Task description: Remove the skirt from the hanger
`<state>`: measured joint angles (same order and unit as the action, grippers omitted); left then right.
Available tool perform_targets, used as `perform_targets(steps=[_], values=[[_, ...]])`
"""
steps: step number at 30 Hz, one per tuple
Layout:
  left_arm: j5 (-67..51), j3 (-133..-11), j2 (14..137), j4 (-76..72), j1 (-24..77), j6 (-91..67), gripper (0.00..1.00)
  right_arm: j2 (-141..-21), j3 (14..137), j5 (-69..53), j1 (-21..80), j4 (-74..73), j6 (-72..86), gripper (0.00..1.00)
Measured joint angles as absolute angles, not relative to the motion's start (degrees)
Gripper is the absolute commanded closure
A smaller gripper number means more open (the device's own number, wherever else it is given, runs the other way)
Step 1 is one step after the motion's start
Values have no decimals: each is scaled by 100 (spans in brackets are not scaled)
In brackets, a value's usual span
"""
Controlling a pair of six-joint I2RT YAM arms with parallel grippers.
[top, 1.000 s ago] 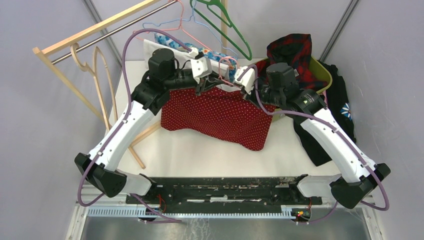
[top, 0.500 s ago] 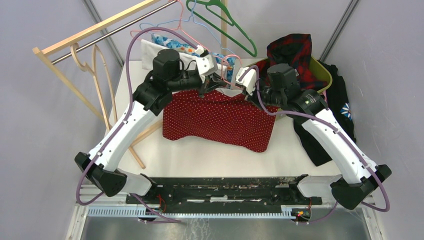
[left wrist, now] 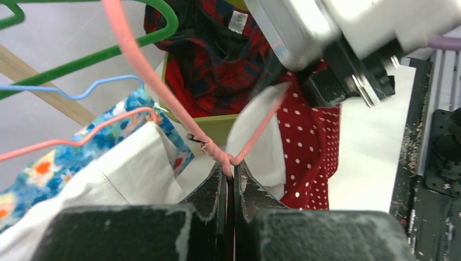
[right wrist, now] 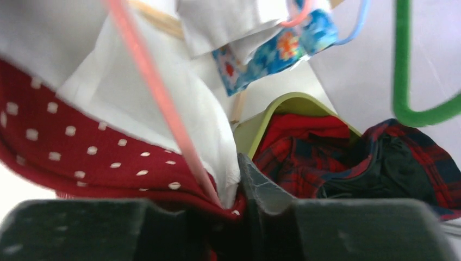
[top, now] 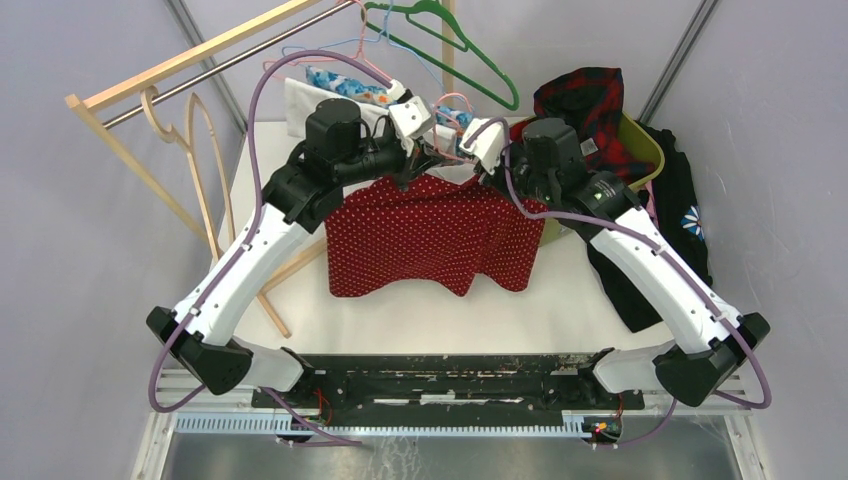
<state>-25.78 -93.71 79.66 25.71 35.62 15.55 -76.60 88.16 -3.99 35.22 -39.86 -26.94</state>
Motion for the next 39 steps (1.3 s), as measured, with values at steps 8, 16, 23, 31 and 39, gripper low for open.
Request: perform_targets(steps=[8, 16, 23, 31, 39], values=[[-2338, -9225, 7940, 2663, 3616, 1413, 97, -7599, 8882, 235, 3514, -3041, -2521, 47], [-2093, -9146, 7848, 2609, 3607, 1389, 97, -7546, 8882, 513, 3520, -2724, -2263, 46], [-1697, -9146, 7828, 2655, 3607, 1356, 97, -7190, 8991, 314, 3518, -2786, -1658, 43], [-1649, -9146, 7828, 2641, 3614, 1350, 97, -7120, 9054, -14, 3520, -2316, -650, 50], [-1629, -9142, 7795, 2773, 3625, 1350, 97, -8143, 8853, -467, 3511, -1645, 956, 51]])
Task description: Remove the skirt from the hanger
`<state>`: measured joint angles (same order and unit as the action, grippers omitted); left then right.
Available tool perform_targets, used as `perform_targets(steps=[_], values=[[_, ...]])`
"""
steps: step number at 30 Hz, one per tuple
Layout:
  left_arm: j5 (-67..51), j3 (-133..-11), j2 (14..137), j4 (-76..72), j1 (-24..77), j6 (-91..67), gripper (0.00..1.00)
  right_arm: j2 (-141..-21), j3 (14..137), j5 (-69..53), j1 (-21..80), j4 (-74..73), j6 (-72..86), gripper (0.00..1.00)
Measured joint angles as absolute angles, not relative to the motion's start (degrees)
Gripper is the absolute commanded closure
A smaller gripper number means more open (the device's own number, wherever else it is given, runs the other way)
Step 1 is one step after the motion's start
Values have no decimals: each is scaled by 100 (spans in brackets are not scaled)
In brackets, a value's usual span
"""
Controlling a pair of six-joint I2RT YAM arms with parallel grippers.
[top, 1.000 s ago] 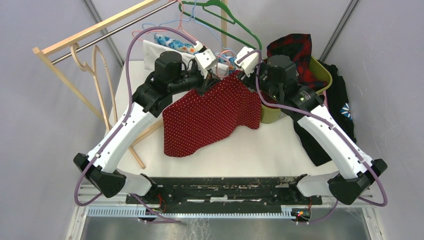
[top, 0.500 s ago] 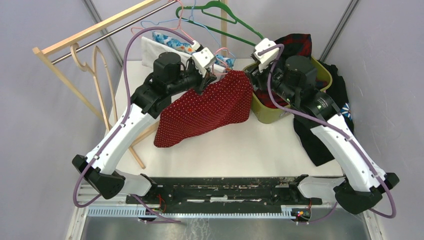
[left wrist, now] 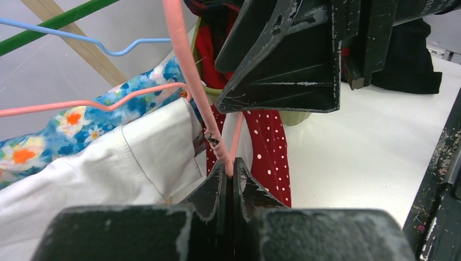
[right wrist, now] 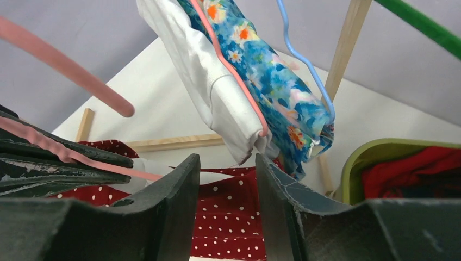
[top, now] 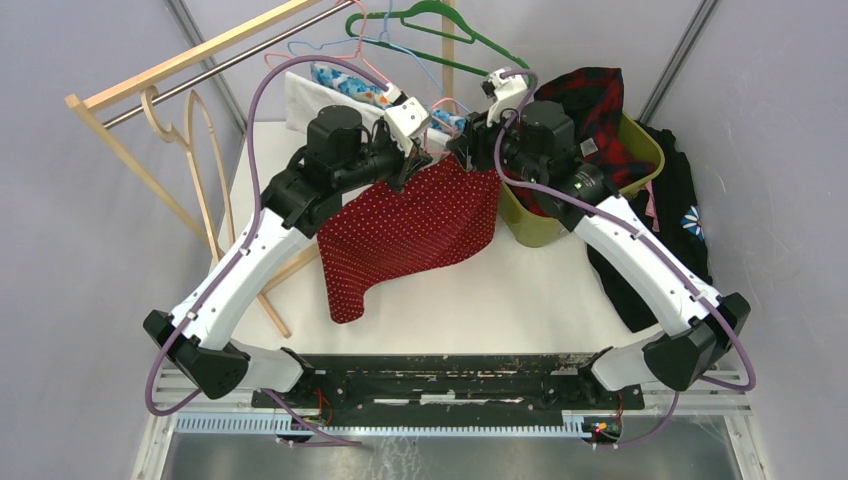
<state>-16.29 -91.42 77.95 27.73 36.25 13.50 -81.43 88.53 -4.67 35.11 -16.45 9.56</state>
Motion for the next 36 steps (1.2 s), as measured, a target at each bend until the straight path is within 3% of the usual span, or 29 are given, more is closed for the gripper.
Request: perform_targets(steps=[2, 15, 19, 23, 36], values=[[-1612, -9142, 7795, 2786, 3627, 1350, 97, -8147, 8816, -454, 3494, -1636, 1155, 47], [-1337, -9041, 7671, 2596, 3710, 1354, 97, -7572, 8565, -338, 3715, -1739, 1778, 42], [-1260, -9002, 7669, 2563, 3710, 1354, 97, -7435, 8484, -342, 3837, -1800, 1870, 32], [-1251, -8997, 7666, 2556, 3719, 1354, 97, -7380, 8182, -290, 3892, -1693, 1981, 28], [-1194, -8969, 7557, 2515, 3787, 1358, 97, -7885, 8134, -161, 3892, -1260, 2298, 30]])
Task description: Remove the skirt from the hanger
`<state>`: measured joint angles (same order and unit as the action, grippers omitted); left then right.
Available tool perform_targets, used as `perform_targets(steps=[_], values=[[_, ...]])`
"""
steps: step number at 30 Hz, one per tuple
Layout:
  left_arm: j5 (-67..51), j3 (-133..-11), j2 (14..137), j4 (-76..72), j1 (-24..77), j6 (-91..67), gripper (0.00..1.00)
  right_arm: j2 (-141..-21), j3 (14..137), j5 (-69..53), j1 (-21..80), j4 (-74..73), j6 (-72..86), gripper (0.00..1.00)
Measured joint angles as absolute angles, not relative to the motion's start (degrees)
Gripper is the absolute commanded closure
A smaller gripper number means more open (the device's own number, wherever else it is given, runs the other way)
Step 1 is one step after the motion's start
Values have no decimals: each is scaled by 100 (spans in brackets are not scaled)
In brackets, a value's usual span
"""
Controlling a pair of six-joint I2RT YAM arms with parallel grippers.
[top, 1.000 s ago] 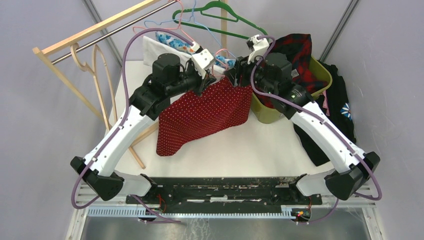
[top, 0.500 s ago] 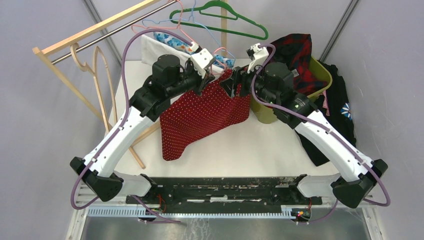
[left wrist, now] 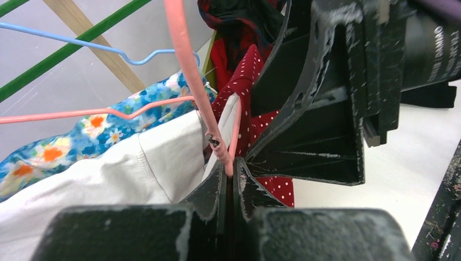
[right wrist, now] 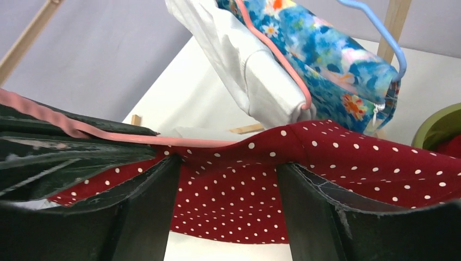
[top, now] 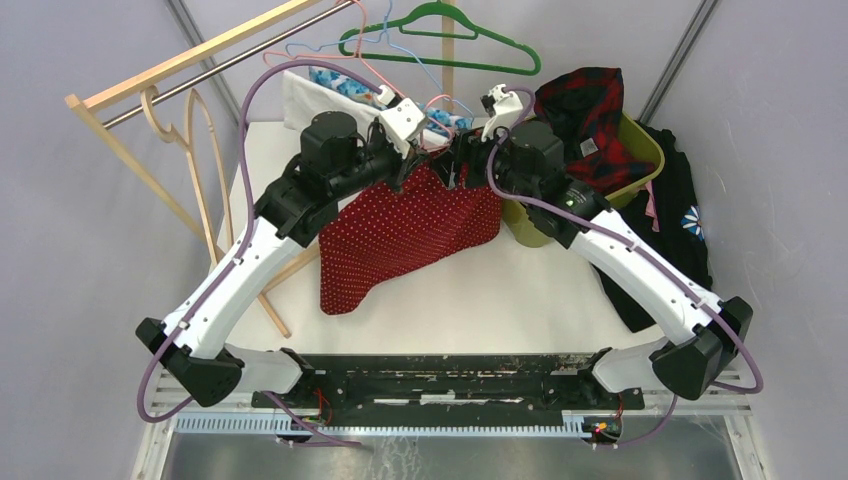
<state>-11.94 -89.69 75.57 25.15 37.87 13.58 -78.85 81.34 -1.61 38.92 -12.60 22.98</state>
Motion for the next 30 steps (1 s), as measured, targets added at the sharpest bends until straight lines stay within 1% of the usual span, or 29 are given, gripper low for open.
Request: perform_targets(steps=[4, 9, 14, 22, 30], values=[[-1140, -8960, 7535, 2517, 3789, 1361, 97, -7815, 8241, -242, 3892, -1260, 2412, 30], [-1083, -8960, 7535, 2517, 3791, 1361, 97, -7446, 8239, -292, 3892, -1306, 2552, 30], [-1074, -8960, 7537, 2517, 3795, 1361, 97, -7170, 8171, -244, 3892, -1061, 2668, 31], [-1026, -8960, 7537, 2521, 3811, 1363, 97, -7682, 8154, -237, 3892, -871, 2877, 35], [-1013, -8960, 7537, 2515, 3835, 1363, 97, -7699, 8147, 121, 3894, -976, 2967, 36]])
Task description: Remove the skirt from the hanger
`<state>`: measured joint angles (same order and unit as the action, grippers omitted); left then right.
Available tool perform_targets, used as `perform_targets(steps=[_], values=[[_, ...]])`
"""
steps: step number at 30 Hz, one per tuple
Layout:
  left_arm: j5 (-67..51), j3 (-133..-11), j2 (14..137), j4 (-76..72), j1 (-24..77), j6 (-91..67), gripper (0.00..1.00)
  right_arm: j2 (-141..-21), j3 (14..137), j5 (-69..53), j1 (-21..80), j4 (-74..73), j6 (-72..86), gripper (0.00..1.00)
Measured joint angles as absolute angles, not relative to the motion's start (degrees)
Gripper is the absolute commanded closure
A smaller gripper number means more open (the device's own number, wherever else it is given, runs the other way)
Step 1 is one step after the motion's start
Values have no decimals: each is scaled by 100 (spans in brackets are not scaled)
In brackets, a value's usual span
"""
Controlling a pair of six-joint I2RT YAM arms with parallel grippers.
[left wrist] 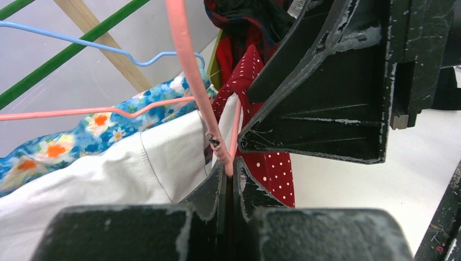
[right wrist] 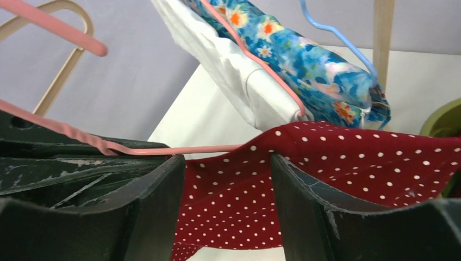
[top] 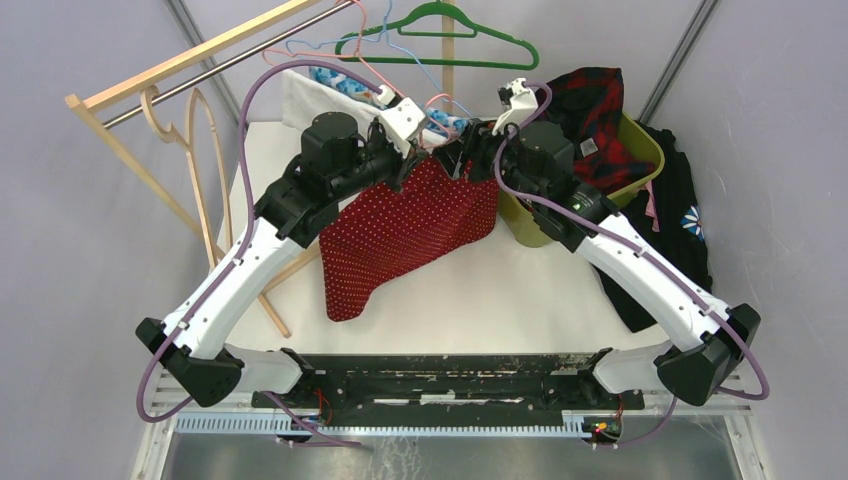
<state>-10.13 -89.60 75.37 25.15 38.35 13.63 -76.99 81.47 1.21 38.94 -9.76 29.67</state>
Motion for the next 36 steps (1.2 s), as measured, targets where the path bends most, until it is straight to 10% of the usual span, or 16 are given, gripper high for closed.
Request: perform_targets(steps=[9, 14, 36], values=[[-1013, -8960, 7526, 2510, 3839, 1363, 97, -7791, 8020, 1026, 3900, -1175, 3085, 45], [-1011, -8925, 7437, 2512, 3839, 1363, 97, -8027, 8001, 1275, 3911, -1164, 3100, 98], [-917, -8691, 7293, 2383, 3905, 1586, 97, -7212, 7870, 2976, 3361, -1238, 1352, 99]])
